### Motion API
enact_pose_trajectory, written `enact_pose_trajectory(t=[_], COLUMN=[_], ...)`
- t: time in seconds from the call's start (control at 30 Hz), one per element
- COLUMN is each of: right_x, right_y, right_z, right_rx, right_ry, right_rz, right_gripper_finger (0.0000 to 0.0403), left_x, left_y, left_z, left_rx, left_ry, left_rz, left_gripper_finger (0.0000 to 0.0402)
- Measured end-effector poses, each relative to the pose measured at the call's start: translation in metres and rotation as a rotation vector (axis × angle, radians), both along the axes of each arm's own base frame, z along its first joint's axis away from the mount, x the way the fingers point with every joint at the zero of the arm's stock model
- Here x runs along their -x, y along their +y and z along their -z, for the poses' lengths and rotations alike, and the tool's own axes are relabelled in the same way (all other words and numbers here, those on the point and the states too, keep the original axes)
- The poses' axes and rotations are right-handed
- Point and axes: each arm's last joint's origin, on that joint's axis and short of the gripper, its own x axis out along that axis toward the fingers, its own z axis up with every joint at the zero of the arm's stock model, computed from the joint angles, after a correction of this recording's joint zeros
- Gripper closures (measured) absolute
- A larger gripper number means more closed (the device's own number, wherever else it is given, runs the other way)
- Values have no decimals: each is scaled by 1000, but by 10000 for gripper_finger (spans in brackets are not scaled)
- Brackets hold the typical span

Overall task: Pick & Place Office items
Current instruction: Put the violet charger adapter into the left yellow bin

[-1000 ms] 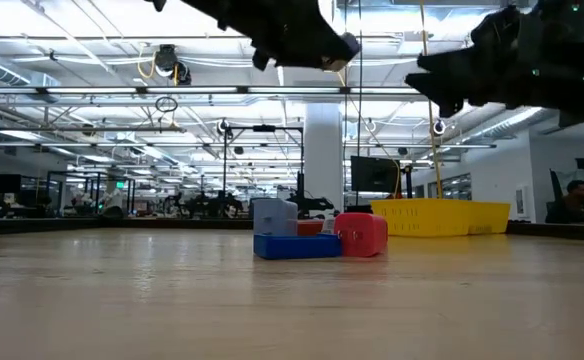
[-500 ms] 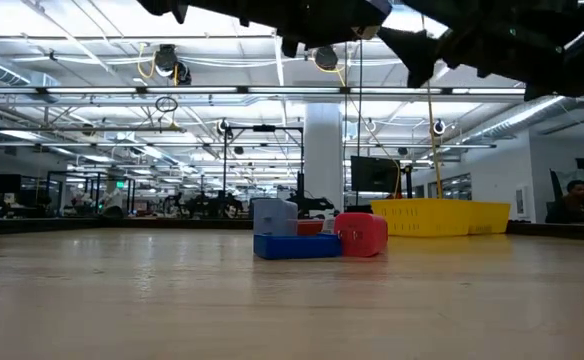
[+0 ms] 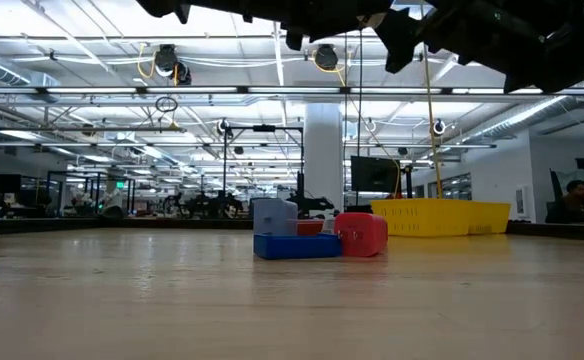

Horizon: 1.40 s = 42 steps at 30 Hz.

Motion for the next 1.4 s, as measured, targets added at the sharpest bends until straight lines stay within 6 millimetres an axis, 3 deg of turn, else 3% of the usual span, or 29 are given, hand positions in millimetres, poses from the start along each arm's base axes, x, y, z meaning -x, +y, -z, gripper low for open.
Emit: enact_pose_trajectory(t=[0.17,0.6,0.97,1.07,1.27,1.4], right_x=[-1,-1,-2,-2,-2,-2], right_y=[2,1,1,1,1,4], right_z=[1,2,3,4,4,4], right_rx=[18,62,60,48,34,40], right_ry=[2,6,19,27,34,24], right_rz=[1,35,30,46,65,62], right_gripper_finger=[165,267,274,255,154,118], left_x=[0,0,0,0,0,0], left_y=[-2,-1,-1,-1,0,1], left_z=[0,-3,-4,-4,-5,-6], left_rx=[5,10,11,9,-11,-4], left_ry=[-1,-34,-40,-41,-56,-57], left_rz=[11,2,2,2,-8,-9], left_gripper_finger=[257,256,256,256,256,256])
